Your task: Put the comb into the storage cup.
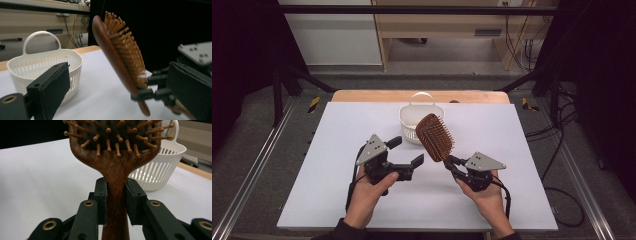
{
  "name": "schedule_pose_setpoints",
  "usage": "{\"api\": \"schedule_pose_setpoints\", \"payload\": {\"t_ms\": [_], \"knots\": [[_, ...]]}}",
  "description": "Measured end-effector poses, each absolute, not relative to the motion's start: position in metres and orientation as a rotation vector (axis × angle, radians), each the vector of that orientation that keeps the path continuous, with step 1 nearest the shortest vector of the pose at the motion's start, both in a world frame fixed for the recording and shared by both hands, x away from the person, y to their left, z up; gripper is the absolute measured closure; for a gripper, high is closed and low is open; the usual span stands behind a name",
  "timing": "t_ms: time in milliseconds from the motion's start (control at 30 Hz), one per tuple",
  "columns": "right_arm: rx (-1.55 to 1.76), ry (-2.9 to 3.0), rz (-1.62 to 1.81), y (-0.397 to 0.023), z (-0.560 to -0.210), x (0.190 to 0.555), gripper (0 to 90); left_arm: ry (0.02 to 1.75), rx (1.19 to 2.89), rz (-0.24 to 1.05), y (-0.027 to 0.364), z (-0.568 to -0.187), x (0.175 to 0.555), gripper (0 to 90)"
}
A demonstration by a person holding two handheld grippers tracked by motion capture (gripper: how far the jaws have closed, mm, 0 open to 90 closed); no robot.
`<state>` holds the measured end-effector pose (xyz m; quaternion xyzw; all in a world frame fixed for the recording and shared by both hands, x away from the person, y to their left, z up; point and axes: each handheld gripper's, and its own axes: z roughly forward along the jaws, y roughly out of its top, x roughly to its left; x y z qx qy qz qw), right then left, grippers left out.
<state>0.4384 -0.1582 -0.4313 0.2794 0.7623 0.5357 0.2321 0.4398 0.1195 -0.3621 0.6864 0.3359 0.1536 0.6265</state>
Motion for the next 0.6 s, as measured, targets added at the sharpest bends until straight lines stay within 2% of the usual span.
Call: {"api": "schedule_pose_setpoints", "payload": {"t_ms": [167, 600], "knots": [[0.728, 2.081, 1.469, -0.155, -0.432, 0.433, 73.0, 0.804, 1.535, 0.241, 0.104, -0.365, 0.452, 7.1], [0.722, 2.083, 1.441, -0.148, -0.438, 0.432, 73.0, 0.830, 1.508, 0.225, 0.105, -0.359, 0.462, 22.0]]}}
